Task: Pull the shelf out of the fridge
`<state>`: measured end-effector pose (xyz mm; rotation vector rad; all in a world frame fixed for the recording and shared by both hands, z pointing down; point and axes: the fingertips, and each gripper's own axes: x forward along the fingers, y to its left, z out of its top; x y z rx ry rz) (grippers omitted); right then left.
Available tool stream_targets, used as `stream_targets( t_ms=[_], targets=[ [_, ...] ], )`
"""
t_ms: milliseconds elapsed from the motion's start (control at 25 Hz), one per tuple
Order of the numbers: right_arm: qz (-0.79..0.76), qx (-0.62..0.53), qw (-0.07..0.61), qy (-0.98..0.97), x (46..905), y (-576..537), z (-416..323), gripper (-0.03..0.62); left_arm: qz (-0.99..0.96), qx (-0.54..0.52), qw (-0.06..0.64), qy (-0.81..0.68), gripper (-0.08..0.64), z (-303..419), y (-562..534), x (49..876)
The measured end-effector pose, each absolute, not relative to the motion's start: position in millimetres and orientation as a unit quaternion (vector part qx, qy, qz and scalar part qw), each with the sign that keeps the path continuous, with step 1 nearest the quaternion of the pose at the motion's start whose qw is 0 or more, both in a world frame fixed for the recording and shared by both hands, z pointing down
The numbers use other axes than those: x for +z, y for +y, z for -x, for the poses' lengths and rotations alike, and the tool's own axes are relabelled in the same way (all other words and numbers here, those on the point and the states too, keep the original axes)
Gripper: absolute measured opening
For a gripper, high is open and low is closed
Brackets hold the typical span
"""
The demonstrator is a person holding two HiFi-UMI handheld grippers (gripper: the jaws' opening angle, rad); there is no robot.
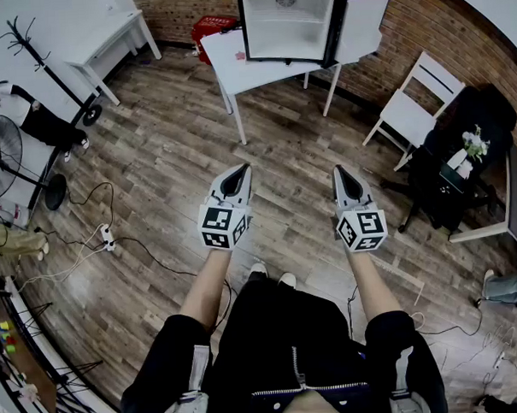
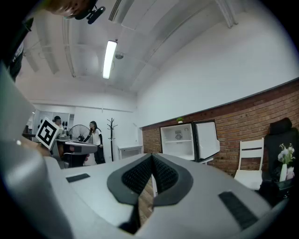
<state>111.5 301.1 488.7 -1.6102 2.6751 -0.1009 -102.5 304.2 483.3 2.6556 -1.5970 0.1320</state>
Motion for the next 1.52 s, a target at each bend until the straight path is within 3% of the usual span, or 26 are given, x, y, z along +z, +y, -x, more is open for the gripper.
stream_targets(
  t_ms=[1000, 1520],
  targets=[
    [0.513, -0.036, 0.013, 0.857, 496, 319, -125, 0.003, -0.861, 0.036, 0.035, -0.505, 0.02, 83, 322, 497],
    [0.514, -0.046, 0.002, 0.857, 508, 255, -123, 0.003, -0.862, 0.04, 0.047, -0.504, 0.02, 82, 251, 511]
  ],
)
